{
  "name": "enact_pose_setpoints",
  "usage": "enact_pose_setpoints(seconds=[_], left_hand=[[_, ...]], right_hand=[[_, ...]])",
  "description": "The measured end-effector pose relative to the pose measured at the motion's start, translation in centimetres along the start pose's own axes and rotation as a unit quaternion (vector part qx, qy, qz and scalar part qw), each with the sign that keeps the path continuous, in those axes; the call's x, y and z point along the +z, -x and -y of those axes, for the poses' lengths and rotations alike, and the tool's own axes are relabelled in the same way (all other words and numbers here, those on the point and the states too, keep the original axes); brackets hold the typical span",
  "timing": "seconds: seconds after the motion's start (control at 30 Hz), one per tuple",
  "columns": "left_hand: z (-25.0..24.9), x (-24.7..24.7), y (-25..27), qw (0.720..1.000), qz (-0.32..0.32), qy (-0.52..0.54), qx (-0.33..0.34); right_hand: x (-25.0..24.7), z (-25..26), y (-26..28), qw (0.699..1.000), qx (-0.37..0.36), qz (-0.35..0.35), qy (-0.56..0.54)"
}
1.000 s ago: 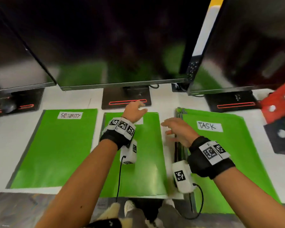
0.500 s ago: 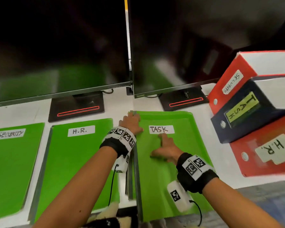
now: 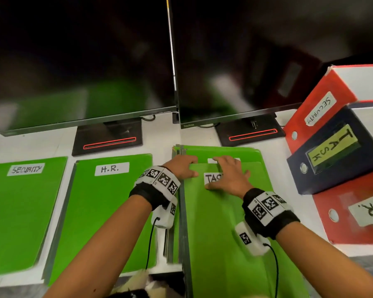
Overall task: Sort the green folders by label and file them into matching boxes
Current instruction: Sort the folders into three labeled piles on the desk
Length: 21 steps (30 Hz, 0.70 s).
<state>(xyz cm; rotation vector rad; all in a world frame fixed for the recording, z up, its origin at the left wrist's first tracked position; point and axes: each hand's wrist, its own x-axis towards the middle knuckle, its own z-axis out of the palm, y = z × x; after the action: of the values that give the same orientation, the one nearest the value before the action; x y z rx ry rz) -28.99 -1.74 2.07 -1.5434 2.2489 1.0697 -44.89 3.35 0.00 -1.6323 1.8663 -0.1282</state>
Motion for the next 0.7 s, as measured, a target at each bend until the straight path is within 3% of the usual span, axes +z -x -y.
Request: enact_pose_setpoints(seconds=[0.1, 0.23, 0.37, 0.7], left_hand=[[0.9, -0.4, -0.4, 0.999, 0.017, 0.034, -0.004], [2.2, -0.6, -1.4, 0.994, -0.087, 0.038, -0.048], [2.3, 0.1, -2.7, 0.99, -0.104, -0.024, -0.093], [0.7, 0.0, -3.9, 0.975, -0.147, -0.114, -0.118]], right_hand=[[-1.1, -0.5, -1.2, 0.998, -0.019, 0.055, 0.031], [0.0, -0.8, -1.4, 0.993, -0.055, 0.085, 0.053], [1.5, -1.2, -1.2, 0.992, -0.052, 0.088, 0.069], [2.0, -1.8, -1.3, 0.991, -0.057, 0.096, 0.069]])
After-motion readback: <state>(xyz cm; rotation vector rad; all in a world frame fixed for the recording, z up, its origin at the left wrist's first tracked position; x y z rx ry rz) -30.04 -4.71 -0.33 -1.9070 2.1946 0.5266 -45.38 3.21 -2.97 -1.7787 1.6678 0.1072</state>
